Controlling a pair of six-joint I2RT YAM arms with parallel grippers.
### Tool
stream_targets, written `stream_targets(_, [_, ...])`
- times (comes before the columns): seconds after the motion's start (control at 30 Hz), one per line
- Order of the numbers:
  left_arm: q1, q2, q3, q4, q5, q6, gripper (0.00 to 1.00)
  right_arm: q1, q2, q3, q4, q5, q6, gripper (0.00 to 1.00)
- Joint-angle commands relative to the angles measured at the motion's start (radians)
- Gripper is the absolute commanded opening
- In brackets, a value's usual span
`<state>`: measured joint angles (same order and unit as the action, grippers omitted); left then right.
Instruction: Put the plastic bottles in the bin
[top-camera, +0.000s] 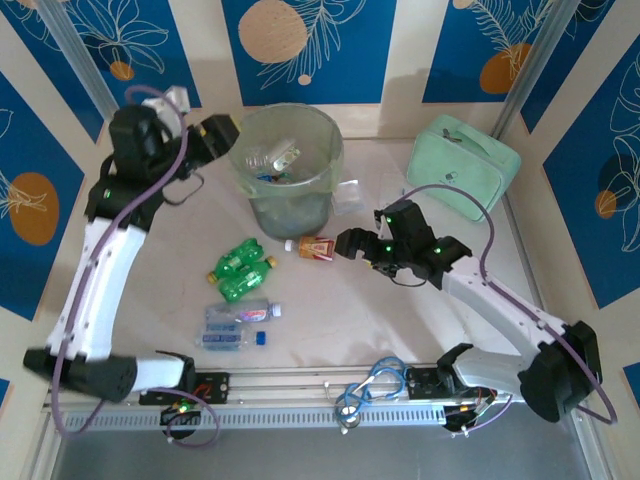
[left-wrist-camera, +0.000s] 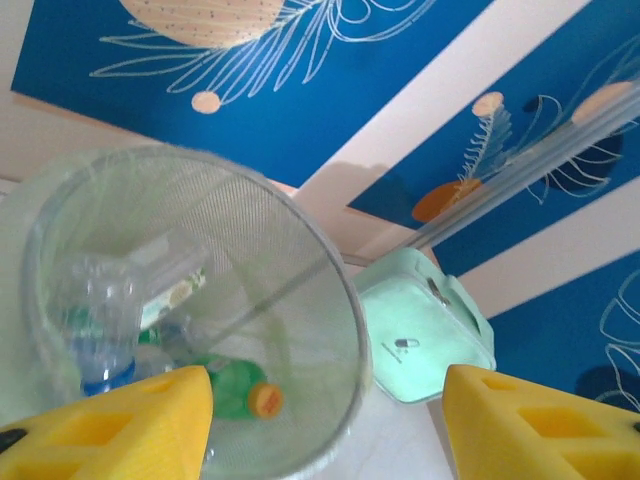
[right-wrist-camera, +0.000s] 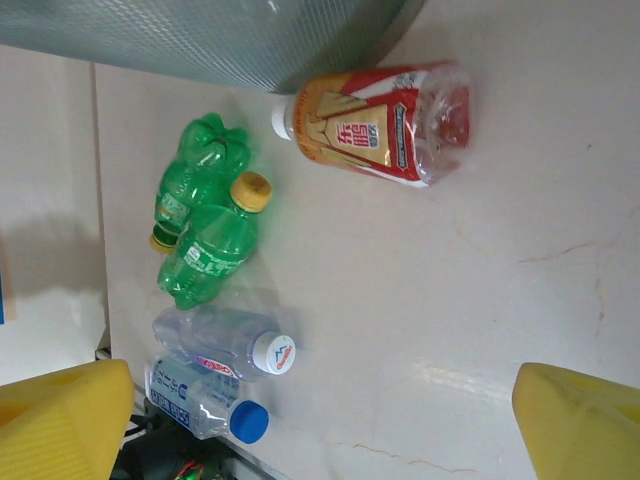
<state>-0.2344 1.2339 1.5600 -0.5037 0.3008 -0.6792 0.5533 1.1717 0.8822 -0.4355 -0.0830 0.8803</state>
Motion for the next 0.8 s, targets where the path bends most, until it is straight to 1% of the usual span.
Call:
stream_targets(0.0, [-0.005, -0.081, -0.198, 0.038, 0.021, -0.013, 0.60, -0.034, 0.051, -0.019, 0.134, -0.122, 0.028, 0.96])
stream_targets(0.1, [-0.006, -0.161, -0.370, 0.087, 0.030, -0.100, 0.56, -0.092, 0.128, -0.058, 0.248, -0.212, 0.071, 0.89])
stream_targets(0.13, [-0.005, -0.180, -0.417, 0.101, 0.038, -0.128, 0.55, -0.106, 0.152, -0.063, 0.283, -0.225, 0.087, 0.87])
stream_targets(0.23, [-0.007, -0.217, -0.504, 0.122, 0.050, -0.175, 0.53, -0.122, 0.209, -0.058, 0.326, -0.192, 0.120, 0.80])
stream_targets(0.33, [-0.007, -0.231, -0.544, 0.120, 0.054, -0.187, 0.51, -0.136, 0.277, -0.032, 0.358, -0.171, 0.155, 0.73])
stream_targets(0.43, [-0.008, -0.234, -0.563, 0.106, 0.072, -0.188, 0.50, -0.144, 0.354, -0.015, 0.422, -0.167, 0.183, 0.68])
stream_targets(0.63, [-0.006, -0.270, -0.604, 0.079, 0.066, -0.176, 0.50, -0.167, 0.523, 0.009, 0.590, -0.202, 0.273, 0.62])
stream_targets(0.77, [-0.007, -0.280, -0.611, 0.064, 0.066, -0.163, 0.50, -0.170, 0.597, 0.065, 0.591, -0.192, 0.289, 0.59])
